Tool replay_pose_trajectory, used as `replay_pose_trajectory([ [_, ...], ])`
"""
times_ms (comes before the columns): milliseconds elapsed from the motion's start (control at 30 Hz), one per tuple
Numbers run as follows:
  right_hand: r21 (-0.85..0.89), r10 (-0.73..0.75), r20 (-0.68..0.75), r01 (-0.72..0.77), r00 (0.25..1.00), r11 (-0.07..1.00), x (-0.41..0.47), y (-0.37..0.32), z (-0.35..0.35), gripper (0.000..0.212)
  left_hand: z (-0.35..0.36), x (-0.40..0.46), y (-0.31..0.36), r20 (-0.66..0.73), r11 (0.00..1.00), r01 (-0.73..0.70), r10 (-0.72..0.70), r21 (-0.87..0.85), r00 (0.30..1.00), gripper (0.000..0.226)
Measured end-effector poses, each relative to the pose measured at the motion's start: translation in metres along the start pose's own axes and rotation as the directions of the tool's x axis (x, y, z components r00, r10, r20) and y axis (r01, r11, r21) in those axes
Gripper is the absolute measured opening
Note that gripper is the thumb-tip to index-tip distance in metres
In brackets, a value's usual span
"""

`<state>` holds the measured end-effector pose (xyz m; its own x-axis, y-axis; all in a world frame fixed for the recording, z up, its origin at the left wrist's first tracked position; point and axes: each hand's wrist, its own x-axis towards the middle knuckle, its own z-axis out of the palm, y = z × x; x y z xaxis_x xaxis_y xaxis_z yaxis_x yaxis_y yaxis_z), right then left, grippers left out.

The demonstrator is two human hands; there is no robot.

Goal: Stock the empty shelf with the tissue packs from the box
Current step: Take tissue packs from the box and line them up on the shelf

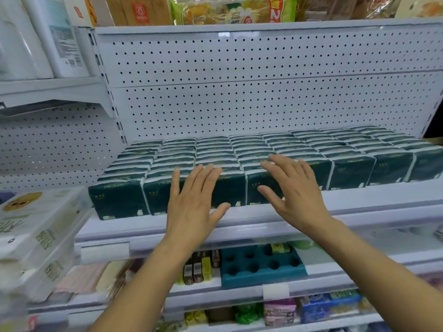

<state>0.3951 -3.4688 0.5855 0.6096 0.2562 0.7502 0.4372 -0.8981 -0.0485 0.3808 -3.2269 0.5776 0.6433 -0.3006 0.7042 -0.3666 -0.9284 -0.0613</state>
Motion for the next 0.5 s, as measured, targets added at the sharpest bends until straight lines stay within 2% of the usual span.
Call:
replay_pose_trajectory([
  [67, 0.022, -0.055, -0.073, 0.057, 0.996, 0.998, -0.013, -0.035, -0.006, 0.044, -0.018, -0.028, -0.004, -0.021, 0.999, -0.001, 0.001, -0.04, 1.0, 0.066],
  [167, 0.053, -0.098, -0.061, 0.102, 0.993, 0.993, -0.037, -0.094, -0.006, 0.043, -0.039, -0.078, -0.022, 0.012, 0.998, 0.007, -0.007, -0.057, 1.0, 0.065],
  [367, 0.132, -0.108, 0.125, 0.091, 0.986, 0.987, -0.092, -0.207, 0.027, 0.049, -0.068, -0.19, -0.089, 0.108, 0.994, 0.077, -0.069, -0.071, 0.992, 0.066],
  [500, 0.207, -0.126, 0.315, 0.061, 0.941, 0.976, -0.137, -0.28, 0.066, 0.051, -0.078, -0.276, -0.135, 0.283, 0.984, 0.181, -0.173, -0.001, 0.943, 0.069],
])
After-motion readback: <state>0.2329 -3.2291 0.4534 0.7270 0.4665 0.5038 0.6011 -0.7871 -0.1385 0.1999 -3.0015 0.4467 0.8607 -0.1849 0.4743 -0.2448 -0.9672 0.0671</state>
